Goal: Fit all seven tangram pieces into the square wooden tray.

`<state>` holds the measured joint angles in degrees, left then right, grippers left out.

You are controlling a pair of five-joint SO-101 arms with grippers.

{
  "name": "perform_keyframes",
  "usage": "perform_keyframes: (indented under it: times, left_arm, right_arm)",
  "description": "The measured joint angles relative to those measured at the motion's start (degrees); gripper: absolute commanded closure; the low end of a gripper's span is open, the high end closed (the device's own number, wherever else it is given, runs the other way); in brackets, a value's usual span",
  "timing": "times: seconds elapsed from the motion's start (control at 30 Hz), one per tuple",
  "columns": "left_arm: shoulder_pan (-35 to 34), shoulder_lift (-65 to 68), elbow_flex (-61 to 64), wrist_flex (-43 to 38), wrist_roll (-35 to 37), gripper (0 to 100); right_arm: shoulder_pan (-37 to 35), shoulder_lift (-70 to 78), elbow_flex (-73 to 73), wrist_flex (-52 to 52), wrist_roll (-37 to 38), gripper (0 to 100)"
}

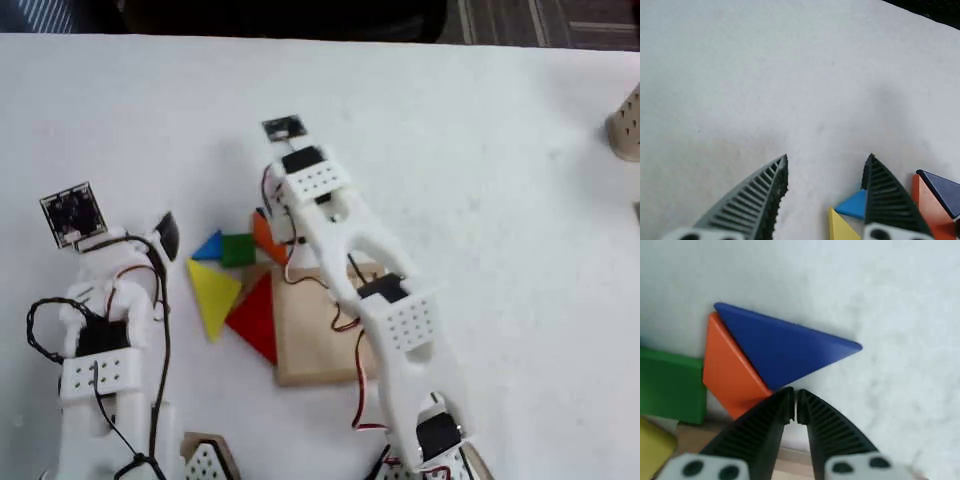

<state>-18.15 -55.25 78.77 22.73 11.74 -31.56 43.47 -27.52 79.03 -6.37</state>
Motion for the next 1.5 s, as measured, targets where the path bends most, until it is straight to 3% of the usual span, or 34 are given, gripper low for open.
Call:
perform_keyframes:
  times: [0.23, 0.37, 0.67, 0.83, 1.1, 1.23, 1.5]
  left_arm:
    - [0.0, 0.0, 0.0, 0.0, 0.0, 76]
    - [0.0, 0.0, 0.0, 0.0, 0.0, 76]
    - [0.0, 0.0, 0.0, 0.0, 0.0, 76]
    - [0.0, 0.0, 0.0, 0.0, 0.0, 76]
    - [0.0, 0.0, 0.0, 0.0, 0.0, 76]
    - [0.0, 0.0, 0.0, 0.0, 0.0, 76]
    - [0.0, 0.0, 0.0, 0.0, 0.0, 76]
  right_arm:
    - [4.04, -7.47, 1.49, 10.2, 2.64, 92.2]
    - [8.09, -15.38, 12.04, 10.2, 6.24, 89.1]
    - [14.15, -40.26, 48.62, -8.18, 7.47, 89.2]
    - [19.34, -42.64, 62.33, -18.11, 9.58, 89.2]
    - [20.84, -41.49, 64.18, -19.52, 14.07, 89.6]
    - [22.86, -41.49, 63.91, -19.43, 14.15, 97.1]
    - [31.82, -39.91, 60.84, -20.04, 14.15, 97.0]
